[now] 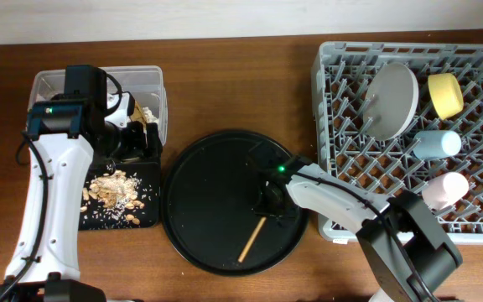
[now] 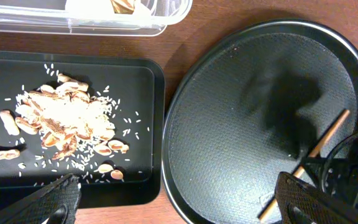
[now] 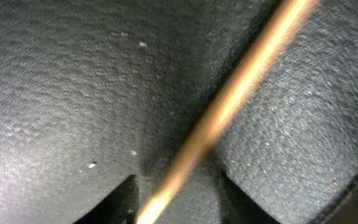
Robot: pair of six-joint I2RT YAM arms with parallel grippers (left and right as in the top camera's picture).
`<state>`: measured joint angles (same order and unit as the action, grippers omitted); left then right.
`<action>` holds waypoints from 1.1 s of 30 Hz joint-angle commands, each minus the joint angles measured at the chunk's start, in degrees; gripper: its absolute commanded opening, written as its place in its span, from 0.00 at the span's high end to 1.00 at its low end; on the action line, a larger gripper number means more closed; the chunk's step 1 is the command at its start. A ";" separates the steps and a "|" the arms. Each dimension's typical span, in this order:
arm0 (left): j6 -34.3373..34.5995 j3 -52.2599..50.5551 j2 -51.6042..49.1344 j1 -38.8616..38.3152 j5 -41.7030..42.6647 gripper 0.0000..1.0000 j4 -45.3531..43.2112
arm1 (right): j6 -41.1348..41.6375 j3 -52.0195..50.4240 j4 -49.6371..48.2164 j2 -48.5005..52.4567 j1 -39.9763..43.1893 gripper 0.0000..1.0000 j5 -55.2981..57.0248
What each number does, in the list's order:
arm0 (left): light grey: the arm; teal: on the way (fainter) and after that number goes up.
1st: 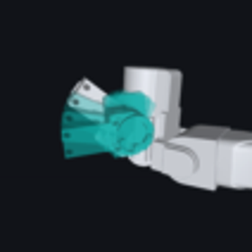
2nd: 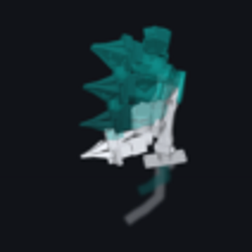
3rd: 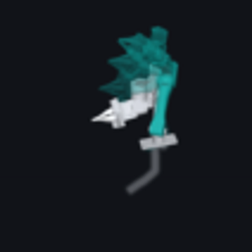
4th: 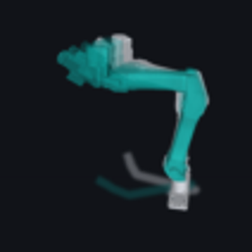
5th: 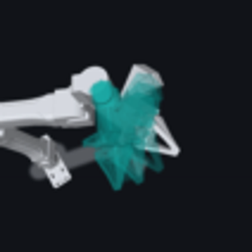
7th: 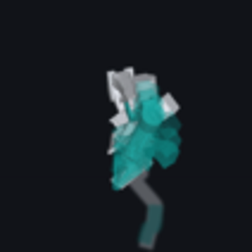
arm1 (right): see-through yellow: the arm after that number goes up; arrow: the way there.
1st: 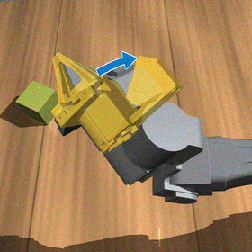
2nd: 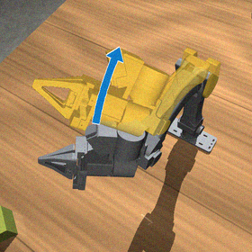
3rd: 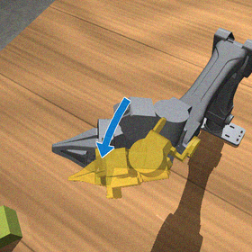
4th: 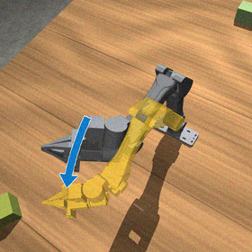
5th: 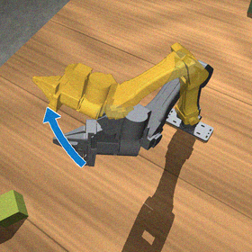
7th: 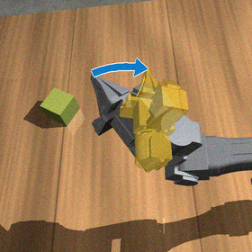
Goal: Sort waste into correct bins and load items into the dishwasher rack
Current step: 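Reach the right gripper back to the remaining chopstick and grasp it, then carry the chopstick into the rack's left edge with the right gripper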
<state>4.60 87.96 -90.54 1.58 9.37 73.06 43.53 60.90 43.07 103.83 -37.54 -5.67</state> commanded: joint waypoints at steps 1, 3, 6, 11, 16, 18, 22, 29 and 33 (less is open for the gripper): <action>0.13 0.13 0.13 -0.20 -0.17 0.01 -0.11 | 0.50 -0.59 0.70 1.99 -0.33 0.71 -0.11; 0.13 0.13 0.13 -0.20 -0.20 0.01 -0.07 | 0.50 -0.46 0.66 1.97 -0.31 0.86 -0.83; 0.13 0.13 0.13 -0.20 -0.20 0.01 0.09 | 0.50 0.85 0.66 1.86 -0.31 0.96 -2.78; 0.11 0.13 0.13 -0.20 -0.20 0.01 0.11 | 0.26 6.43 1.57 0.13 0.13 0.96 -4.22; 0.11 0.13 0.13 -0.20 -0.20 0.01 0.28 | -15.17 17.18 13.53 -6.97 6.47 0.96 0.33; 0.11 0.13 0.13 -0.20 -0.20 0.01 0.28 | -22.36 23.23 20.55 -9.90 10.84 0.96 3.69; 0.11 0.13 0.13 -0.20 -0.20 0.01 0.26 | -34.62 33.53 29.70 -11.50 22.16 0.96 4.90; 0.13 0.13 0.13 -0.20 -0.20 0.01 0.07 | -35.82 27.08 28.94 -8.24 32.59 0.96 4.90; 0.13 0.13 0.13 -0.20 -0.20 0.01 0.11 | -35.80 20.46 22.77 -5.55 32.59 0.96 4.85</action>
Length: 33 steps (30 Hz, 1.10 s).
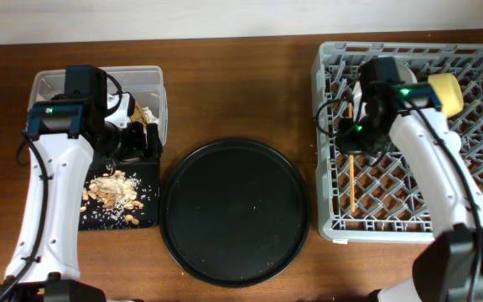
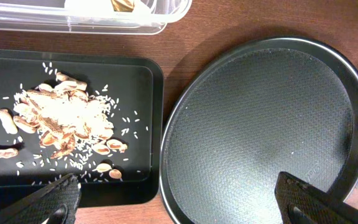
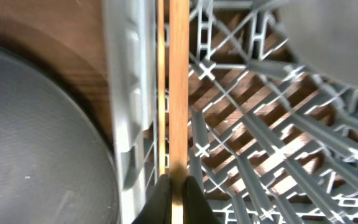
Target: Sort waste into correct bins and load items into the dishwasher rack
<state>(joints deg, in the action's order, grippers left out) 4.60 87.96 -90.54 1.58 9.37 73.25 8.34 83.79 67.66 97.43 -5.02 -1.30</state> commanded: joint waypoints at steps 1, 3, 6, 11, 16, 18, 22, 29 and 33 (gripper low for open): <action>0.13 0.13 0.13 -0.20 -0.17 0.01 -0.13 | -0.61 -3.58 -3.65 0.98 0.07 0.96 0.50; 0.13 0.13 0.13 -0.20 -0.17 0.01 -0.09 | -0.61 -3.78 -5.27 1.11 0.07 0.89 0.50; 0.13 0.13 0.13 -0.20 -0.17 0.01 -0.09 | -0.61 -3.78 -6.62 1.11 0.07 0.77 0.48; 0.13 0.13 0.13 -0.20 -0.17 0.01 -0.11 | -0.59 -3.78 -5.55 1.07 0.07 0.61 -1.31; 0.11 0.13 0.13 -0.20 -0.20 0.01 -0.11 | -0.61 -2.82 -5.99 -4.44 0.28 0.54 -3.80; 0.11 0.13 0.13 -0.20 -0.20 0.01 0.33 | -0.66 -2.73 -5.68 -9.90 0.28 0.53 -4.74; 0.11 0.02 0.13 -0.20 -0.20 0.01 3.72 | -1.07 -3.04 -3.98 -21.38 0.28 0.52 -4.70; -0.31 -2.19 4.76 -4.63 -3.19 0.02 5.42 | -1.90 -20.59 -7.34 -42.34 0.28 0.02 -4.48; 0.72 -14.88 20.39 -7.43 -6.19 0.01 -1.88 | -1.92 -28.28 -6.67 -54.14 0.28 0.02 -3.89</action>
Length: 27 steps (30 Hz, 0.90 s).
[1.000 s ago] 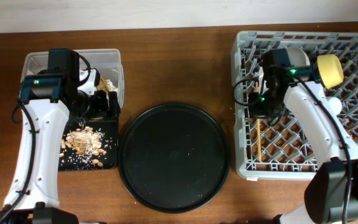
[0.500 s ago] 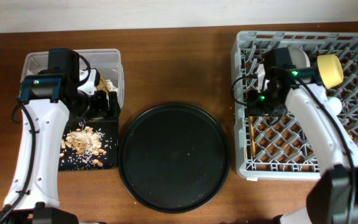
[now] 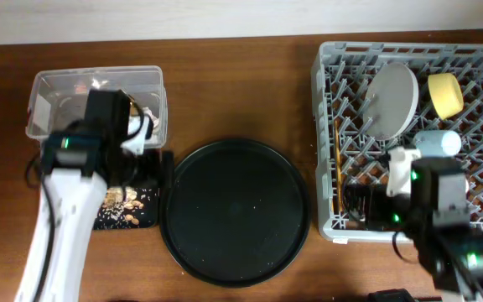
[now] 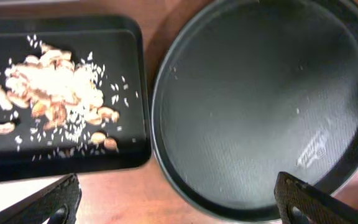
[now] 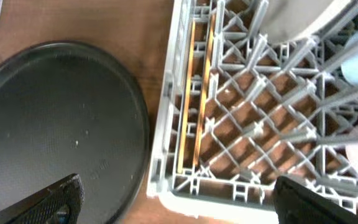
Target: Sort waste into correct bins and load items into the dishwasher rack
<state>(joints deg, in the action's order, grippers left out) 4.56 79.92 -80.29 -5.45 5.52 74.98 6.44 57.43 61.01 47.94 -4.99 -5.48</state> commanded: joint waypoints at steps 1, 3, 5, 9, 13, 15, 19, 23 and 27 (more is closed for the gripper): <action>1.53 -10.40 14.51 -0.39 -2.36 0.01 -5.86 | -0.02 -2.05 0.15 -5.77 0.26 0.02 1.53; 1.88 -15.76 21.00 -0.39 -2.34 0.01 -9.05 | -0.02 -2.05 0.31 -6.05 0.24 0.02 1.62; 1.88 -17.64 23.96 -0.42 -2.29 0.01 -9.64 | -0.02 -2.05 0.50 -6.01 0.24 0.02 1.60; 1.86 -17.64 23.89 -0.42 -2.14 0.01 -11.08 | -0.02 -2.05 0.50 -5.97 0.24 0.02 1.62; 1.86 -17.64 23.89 -0.39 -2.14 0.01 -11.08 | -0.02 -2.05 0.50 -5.97 0.24 0.01 1.62; 1.86 -17.64 23.89 -0.42 -2.14 0.01 -11.08 | -0.02 -2.05 0.50 -5.97 0.24 0.02 1.62; 1.86 -17.64 23.89 -0.42 -2.14 0.01 -11.08 | -0.02 -2.21 0.50 -6.67 0.20 0.02 1.62; 1.86 -17.64 23.91 -0.42 -2.14 0.01 -11.08 | -0.24 -2.27 0.50 -10.03 0.20 0.02 3.69; 1.86 -17.64 23.89 -0.42 -2.14 0.01 -11.08 | -0.24 -3.87 0.63 -18.36 0.15 0.02 4.72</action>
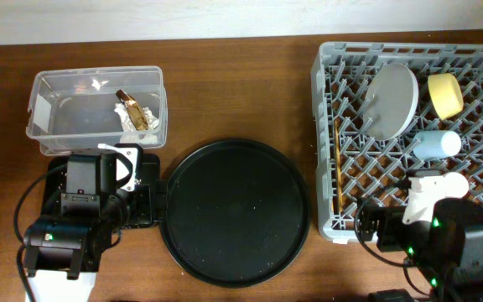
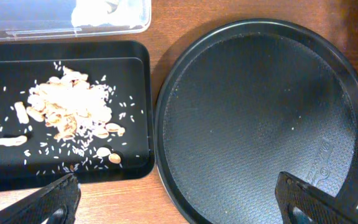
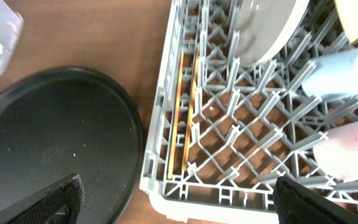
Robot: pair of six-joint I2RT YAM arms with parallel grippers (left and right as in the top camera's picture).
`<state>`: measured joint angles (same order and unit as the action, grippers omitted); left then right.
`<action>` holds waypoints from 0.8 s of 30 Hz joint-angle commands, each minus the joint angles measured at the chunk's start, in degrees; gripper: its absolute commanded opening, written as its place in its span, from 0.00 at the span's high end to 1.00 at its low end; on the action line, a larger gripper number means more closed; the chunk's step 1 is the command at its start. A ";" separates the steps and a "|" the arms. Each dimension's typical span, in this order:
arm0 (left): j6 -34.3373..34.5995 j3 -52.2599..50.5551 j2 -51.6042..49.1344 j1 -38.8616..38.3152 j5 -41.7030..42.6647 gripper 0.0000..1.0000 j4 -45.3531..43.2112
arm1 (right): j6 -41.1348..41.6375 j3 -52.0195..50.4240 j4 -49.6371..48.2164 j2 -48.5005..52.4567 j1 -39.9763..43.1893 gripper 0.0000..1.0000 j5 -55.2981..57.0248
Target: Sort waste into correct bins and load items into the dishwasher rack
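The round black tray [image 1: 235, 212] lies bare in the middle of the table. Two wooden chopsticks [image 3: 180, 112] lie side by side along the left edge of the grey dishwasher rack [image 1: 319, 75]. The rack also holds a grey plate [image 1: 391, 101], a yellow cup [image 1: 445, 95], a blue cup [image 1: 436, 143] and a pink cup [image 1: 445, 186]. My left gripper [image 2: 179, 202] is open over the gap between the scrap tray and the round tray. My right gripper [image 3: 179, 202] is open above the rack's front left corner. Neither holds anything.
A black rectangular tray [image 2: 135, 74] holds rice and nut scraps [image 2: 70, 112]. Behind it a clear plastic bin [image 1: 97, 101] contains wrappers [image 1: 132, 113]. In the overhead view my left arm [image 1: 82, 218] covers most of the scrap tray.
Both arms have drawn back toward the table's front edge. The left arm no longer covers the clear bin. Both grippers stay open, and the chopsticks have not moved.
A chopstick lay on the round tray with my right gripper down on it. Then that gripper held it over the rack's left side and the tray was bare. Later it lay in the rack beside another chopstick, gripper open. Now both arms sit near the front.
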<state>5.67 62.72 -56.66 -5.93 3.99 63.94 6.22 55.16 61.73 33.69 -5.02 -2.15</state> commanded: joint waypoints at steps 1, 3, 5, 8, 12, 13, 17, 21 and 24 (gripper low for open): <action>0.76 -0.44 0.26 0.07 -0.61 0.01 -0.04 | -0.04 -2.95 -0.83 -6.45 0.17 0.02 1.42; 0.74 -0.46 0.26 0.07 -0.61 0.01 -0.04 | -0.04 -7.65 -5.29 -11.76 0.15 0.02 1.57; 0.74 -0.44 0.26 0.09 -0.63 0.01 -0.04 | -0.02 -14.34 -12.04 -18.05 -0.20 0.02 1.57; 0.74 -0.44 0.26 0.09 -0.61 0.01 -0.04 | -0.02 -25.81 -22.45 -26.91 -1.79 0.02 1.55; 0.74 -0.44 0.26 0.07 -0.61 0.01 -0.04 | -0.02 -40.63 -41.70 -33.48 -1.77 0.01 1.55; 0.74 -0.46 0.26 0.07 -0.61 0.01 -0.04 | -0.02 -42.95 -46.21 -33.51 -1.77 0.02 1.64; 0.74 -0.44 0.26 0.07 -0.61 0.01 -0.04 | -0.02 -50.64 -64.61 -33.51 -1.73 0.02 5.60; 0.74 -0.44 0.26 0.07 -0.61 0.01 -0.04 | 0.00 -54.84 -60.78 -33.51 -1.70 0.02 4.35; 0.74 -0.44 0.26 0.07 -0.61 0.01 -0.04 | -0.02 -54.84 -57.18 -33.51 -1.70 0.02 4.37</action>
<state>5.67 62.43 -56.66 -5.93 4.01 64.01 6.02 0.60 4.10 0.78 -6.44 1.91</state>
